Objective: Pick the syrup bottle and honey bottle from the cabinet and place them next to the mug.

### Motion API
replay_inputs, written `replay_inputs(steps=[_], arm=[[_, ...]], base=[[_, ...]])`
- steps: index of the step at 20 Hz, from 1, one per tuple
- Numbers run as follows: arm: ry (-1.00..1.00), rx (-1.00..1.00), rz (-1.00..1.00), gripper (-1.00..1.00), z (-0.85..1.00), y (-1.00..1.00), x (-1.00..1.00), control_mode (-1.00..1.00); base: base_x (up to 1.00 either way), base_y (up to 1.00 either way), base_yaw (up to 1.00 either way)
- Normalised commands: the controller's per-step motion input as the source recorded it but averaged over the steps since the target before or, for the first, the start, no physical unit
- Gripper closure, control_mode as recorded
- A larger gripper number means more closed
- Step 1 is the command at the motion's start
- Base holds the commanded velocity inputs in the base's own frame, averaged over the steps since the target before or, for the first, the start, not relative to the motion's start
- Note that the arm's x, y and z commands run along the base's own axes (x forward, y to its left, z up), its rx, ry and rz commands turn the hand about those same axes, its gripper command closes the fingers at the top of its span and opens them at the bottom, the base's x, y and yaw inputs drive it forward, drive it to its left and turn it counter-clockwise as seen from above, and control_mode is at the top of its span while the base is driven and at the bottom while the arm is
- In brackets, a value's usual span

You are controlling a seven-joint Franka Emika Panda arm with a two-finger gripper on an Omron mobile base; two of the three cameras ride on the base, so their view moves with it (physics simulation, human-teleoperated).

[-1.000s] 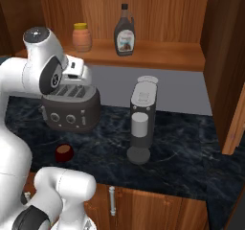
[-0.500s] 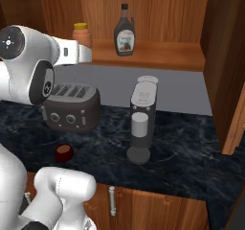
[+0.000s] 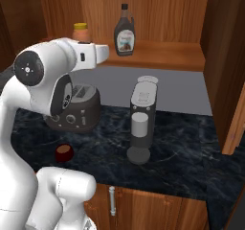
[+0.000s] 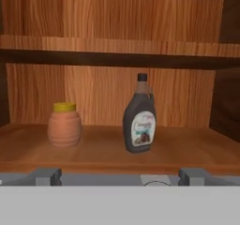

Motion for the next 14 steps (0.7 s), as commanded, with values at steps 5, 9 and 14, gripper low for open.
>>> replay_inputs(steps=[5, 9, 14], arm=[[-0.12, -0.01, 0.00, -1.00, 0.05, 0.01, 0.11, -1.00], [-0.22, 0.00, -0.02, -1.00, 0.24, -0.01, 0.08, -1.00], [-0.14, 0.00, 0.00, -1.00, 0.06, 0.00, 0.00, -1.00]], base=[[0.00, 0.00, 0.00], [0.00, 0.00, 0.00], [0.00, 0.00, 0.00]])
